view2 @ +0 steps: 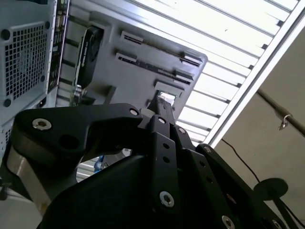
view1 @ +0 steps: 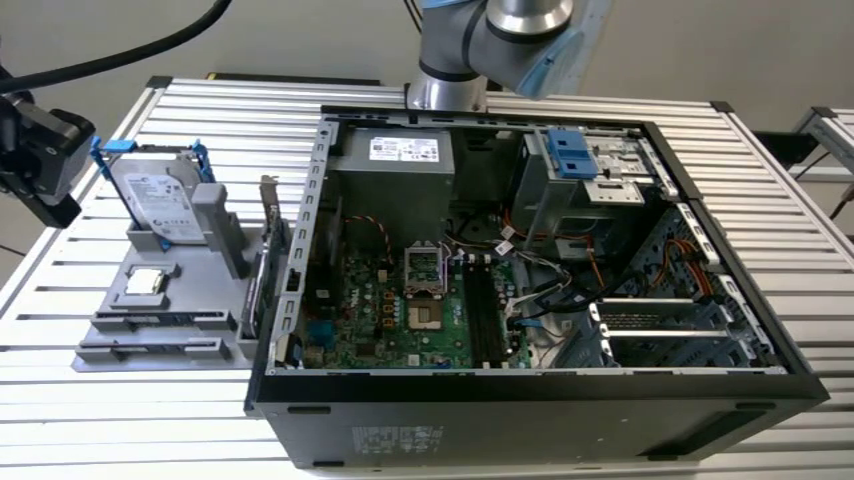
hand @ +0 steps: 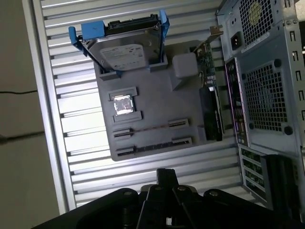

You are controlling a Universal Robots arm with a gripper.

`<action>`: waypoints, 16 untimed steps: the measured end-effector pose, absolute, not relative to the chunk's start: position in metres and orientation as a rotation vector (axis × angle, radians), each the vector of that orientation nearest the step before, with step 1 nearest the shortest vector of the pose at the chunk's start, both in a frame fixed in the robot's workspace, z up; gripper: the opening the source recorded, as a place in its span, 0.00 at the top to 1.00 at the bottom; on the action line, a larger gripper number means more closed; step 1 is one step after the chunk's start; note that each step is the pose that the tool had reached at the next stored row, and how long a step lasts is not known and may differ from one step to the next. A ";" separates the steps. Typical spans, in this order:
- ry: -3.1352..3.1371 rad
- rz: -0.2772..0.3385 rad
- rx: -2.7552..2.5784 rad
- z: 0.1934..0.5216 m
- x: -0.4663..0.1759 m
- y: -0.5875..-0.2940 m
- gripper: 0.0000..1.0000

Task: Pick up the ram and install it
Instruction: 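Pick up the ram and move it above insertion slot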

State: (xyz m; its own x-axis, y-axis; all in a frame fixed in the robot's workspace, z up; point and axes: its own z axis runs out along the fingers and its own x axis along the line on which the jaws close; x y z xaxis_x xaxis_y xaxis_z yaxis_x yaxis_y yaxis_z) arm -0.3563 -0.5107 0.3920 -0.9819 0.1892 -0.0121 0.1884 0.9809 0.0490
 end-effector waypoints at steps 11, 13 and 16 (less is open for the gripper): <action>3.101 0.074 0.370 0.392 -0.357 -0.511 1.00; 3.099 0.074 0.382 0.392 -0.357 -0.511 1.00; 3.096 0.074 0.401 0.392 -0.357 -0.511 1.00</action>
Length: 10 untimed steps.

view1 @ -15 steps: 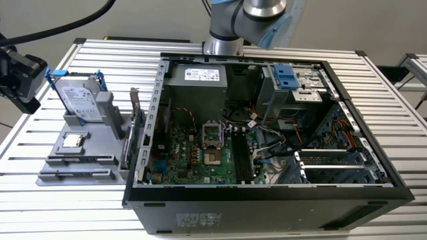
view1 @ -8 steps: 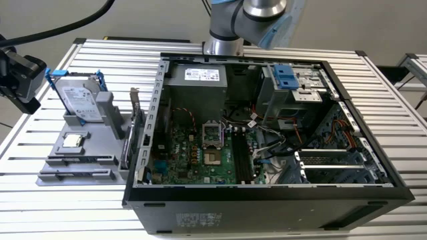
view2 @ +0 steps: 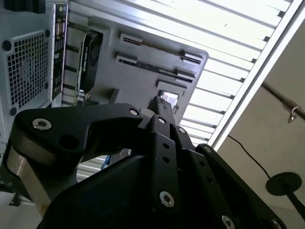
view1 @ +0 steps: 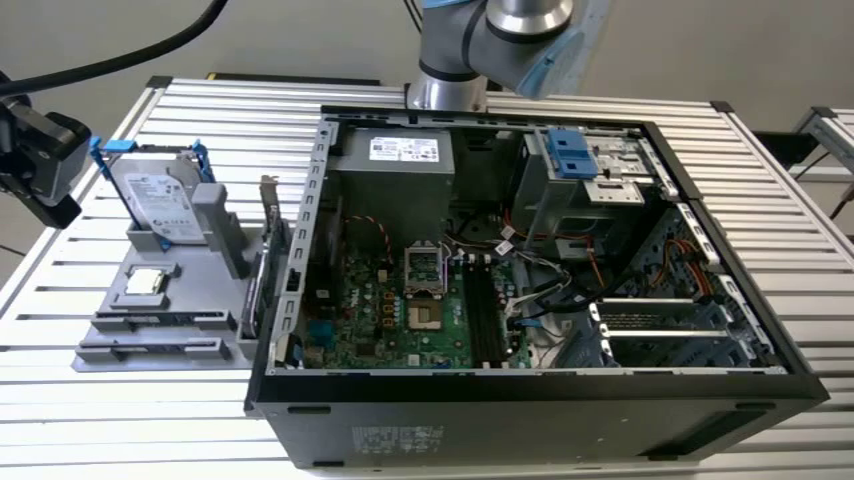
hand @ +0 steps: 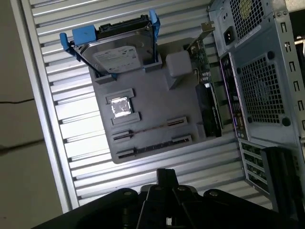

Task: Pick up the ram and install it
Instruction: 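Pick up the ram and move it above insertion slot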

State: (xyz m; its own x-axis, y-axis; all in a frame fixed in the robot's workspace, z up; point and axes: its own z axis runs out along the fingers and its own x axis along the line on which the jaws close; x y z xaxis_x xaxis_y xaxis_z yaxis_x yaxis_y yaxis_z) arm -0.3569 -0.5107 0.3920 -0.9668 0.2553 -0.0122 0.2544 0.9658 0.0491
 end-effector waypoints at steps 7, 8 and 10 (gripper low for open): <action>3.088 0.073 0.458 0.392 -0.357 -0.511 1.00; 3.086 0.073 0.466 0.392 -0.357 -0.511 1.00; 3.084 0.073 0.481 0.392 -0.357 -0.511 1.00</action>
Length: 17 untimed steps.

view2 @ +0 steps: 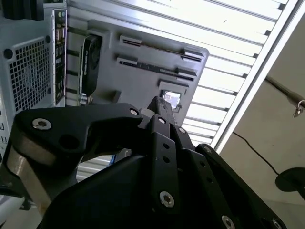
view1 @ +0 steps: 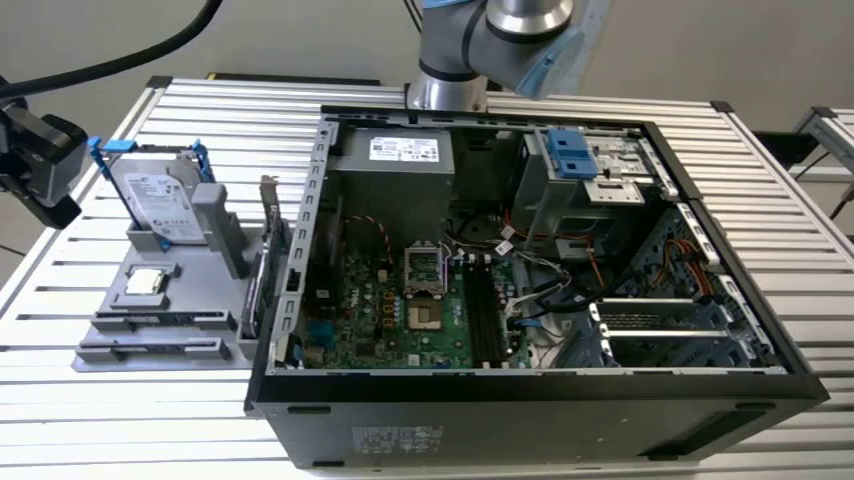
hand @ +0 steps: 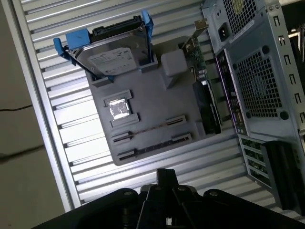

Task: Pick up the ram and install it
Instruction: 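Pick up the ram and move it above insertion slot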

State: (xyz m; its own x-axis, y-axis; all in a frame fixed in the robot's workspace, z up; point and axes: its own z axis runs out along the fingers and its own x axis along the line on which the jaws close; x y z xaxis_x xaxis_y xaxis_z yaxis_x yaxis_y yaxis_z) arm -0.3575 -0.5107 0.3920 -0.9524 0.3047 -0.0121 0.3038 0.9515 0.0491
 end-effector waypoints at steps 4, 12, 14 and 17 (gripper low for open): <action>3.079 0.072 0.511 0.392 -0.358 -0.511 1.00; 3.067 0.072 0.570 0.392 -0.358 -0.511 1.00; 3.064 0.072 0.585 0.392 -0.358 -0.511 1.00; 3.060 0.071 0.607 0.392 -0.358 -0.511 1.00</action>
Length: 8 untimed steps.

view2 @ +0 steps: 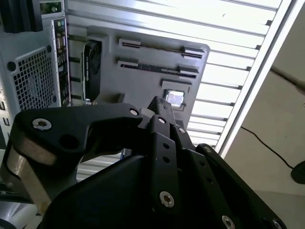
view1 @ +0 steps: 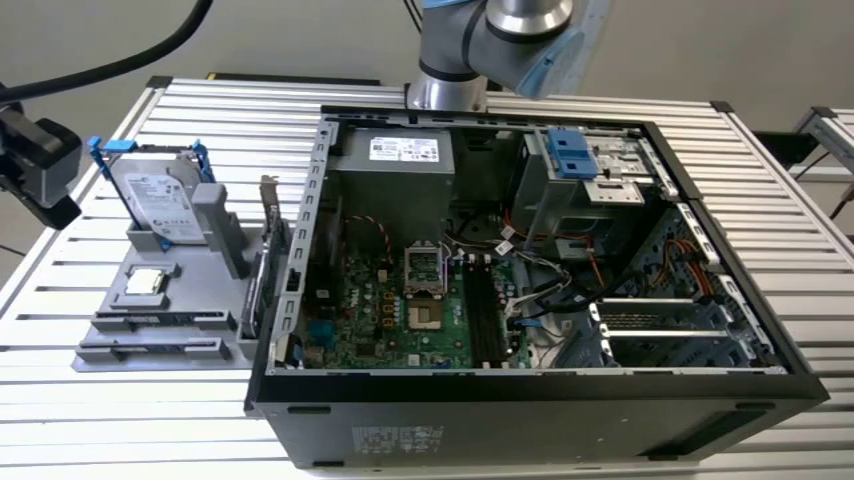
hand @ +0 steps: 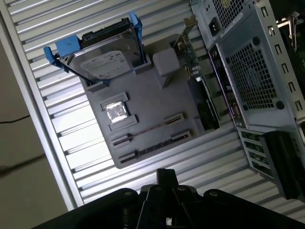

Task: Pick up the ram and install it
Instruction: 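Pick up the ram and move it above insertion slot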

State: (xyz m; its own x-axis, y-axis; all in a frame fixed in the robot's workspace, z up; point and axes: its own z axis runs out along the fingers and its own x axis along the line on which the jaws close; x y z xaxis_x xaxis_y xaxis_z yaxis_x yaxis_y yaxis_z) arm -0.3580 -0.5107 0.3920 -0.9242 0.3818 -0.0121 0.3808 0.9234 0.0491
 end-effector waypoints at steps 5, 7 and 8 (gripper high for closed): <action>3.052 0.071 0.642 0.392 -0.358 -0.511 1.00; 3.049 0.071 0.656 0.392 -0.358 -0.511 1.00; 3.047 0.071 0.663 0.392 -0.358 -0.511 1.00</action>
